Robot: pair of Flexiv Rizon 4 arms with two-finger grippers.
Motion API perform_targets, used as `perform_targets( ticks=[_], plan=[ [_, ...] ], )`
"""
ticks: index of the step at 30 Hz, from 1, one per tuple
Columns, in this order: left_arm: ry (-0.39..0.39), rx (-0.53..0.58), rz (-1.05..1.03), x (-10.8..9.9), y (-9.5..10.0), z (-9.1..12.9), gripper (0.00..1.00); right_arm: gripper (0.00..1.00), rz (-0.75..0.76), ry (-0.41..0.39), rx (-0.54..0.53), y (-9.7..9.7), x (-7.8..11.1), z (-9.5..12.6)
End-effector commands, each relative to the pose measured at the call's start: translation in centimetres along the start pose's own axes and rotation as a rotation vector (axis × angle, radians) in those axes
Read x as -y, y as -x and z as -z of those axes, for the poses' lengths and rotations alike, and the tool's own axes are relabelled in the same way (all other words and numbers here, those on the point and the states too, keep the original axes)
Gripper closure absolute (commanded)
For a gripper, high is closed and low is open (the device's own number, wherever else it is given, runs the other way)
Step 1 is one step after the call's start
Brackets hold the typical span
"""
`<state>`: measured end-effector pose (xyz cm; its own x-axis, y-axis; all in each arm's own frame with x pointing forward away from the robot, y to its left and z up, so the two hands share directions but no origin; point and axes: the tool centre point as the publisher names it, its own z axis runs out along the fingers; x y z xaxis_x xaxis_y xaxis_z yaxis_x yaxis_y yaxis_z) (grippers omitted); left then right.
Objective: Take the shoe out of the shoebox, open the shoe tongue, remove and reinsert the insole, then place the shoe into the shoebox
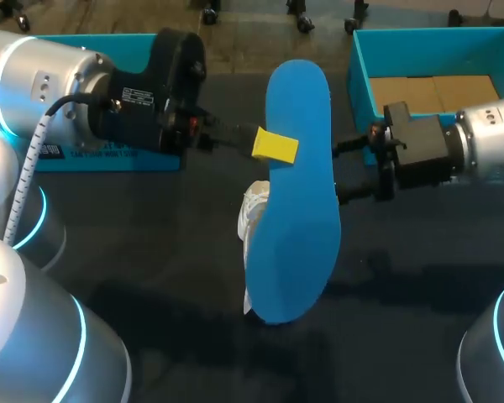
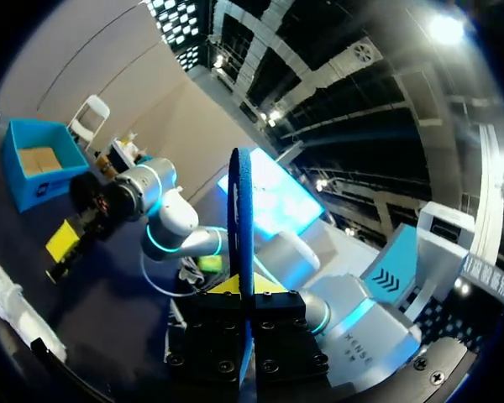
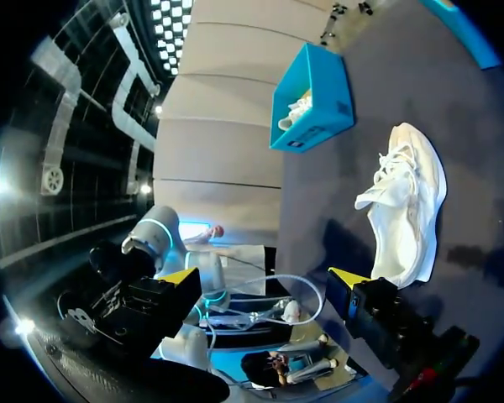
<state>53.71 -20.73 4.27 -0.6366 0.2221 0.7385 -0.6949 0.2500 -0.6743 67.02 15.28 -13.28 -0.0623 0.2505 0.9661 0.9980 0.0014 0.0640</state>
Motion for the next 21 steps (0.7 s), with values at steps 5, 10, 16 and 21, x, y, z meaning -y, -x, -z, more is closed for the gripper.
perform_targets(
  ticks=[5,10,16,21],
  plan=[
    [0.055,0.081,-0.395,0.2,1.6,1.2,1.0,0.0,-0.001,0.002,0.0,0.0,0.1,-0.1],
    [0.137,0.17,-0.62,1.0,2.3,2.3,1.0,0.0,-0.001,0.002,0.0,0.0,0.1,-0.1],
    [0.242,0.273,-0.893,1.4,3.1,3.6,1.0,0.0,-0.001,0.002,0.0,0.0,0.1,-0.1],
    [0.333,0.343,-1.115,1.2,4.3,4.7,1.0,0.0,-0.001,0.002,0.0,0.0,0.1,-0.1]
  ],
)
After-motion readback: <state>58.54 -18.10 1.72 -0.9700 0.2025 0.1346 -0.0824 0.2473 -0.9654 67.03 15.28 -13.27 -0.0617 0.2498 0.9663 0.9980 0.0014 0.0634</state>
